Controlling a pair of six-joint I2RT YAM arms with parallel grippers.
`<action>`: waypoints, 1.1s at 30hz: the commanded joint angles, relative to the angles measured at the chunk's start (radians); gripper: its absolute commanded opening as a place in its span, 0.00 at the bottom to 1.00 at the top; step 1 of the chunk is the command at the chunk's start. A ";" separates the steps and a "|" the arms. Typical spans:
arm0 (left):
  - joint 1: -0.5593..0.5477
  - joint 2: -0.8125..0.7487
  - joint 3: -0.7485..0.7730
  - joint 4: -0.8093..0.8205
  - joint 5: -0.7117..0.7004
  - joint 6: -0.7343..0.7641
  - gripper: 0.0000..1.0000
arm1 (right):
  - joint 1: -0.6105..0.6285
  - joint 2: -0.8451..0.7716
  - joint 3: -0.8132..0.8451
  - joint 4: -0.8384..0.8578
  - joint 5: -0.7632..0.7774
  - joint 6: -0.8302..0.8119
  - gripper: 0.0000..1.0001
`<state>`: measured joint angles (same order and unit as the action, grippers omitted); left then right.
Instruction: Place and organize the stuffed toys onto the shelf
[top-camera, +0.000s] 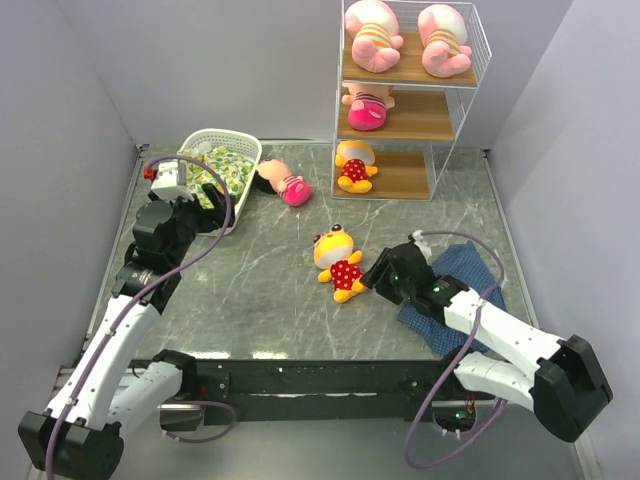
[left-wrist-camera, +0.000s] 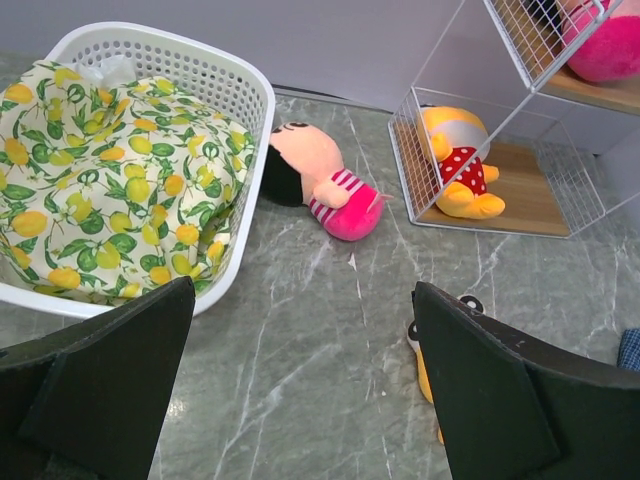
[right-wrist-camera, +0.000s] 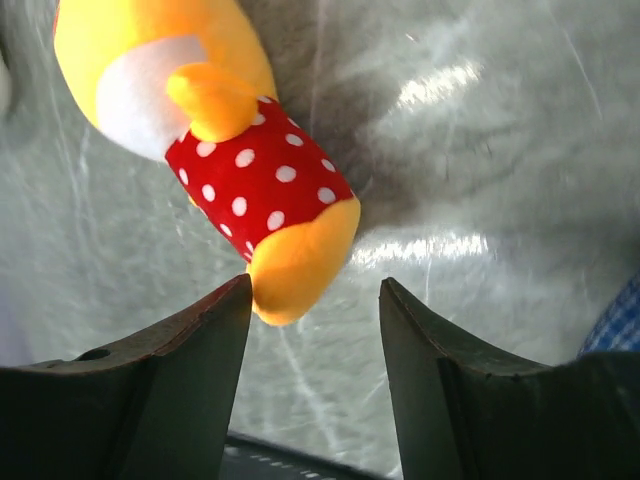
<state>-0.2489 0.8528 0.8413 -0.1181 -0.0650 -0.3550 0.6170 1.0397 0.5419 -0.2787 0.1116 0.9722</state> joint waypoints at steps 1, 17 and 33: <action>-0.012 -0.012 0.021 0.017 -0.038 0.022 0.96 | -0.007 -0.049 0.058 -0.145 0.043 0.331 0.62; -0.027 -0.015 0.021 0.012 -0.055 0.037 0.96 | 0.055 0.014 0.058 -0.010 0.040 0.413 0.57; -0.029 0.002 0.025 0.001 -0.075 0.042 0.96 | 0.064 0.114 0.037 0.101 0.077 0.390 0.29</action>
<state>-0.2729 0.8486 0.8413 -0.1257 -0.1268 -0.3298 0.6746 1.1545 0.5629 -0.2554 0.1719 1.3548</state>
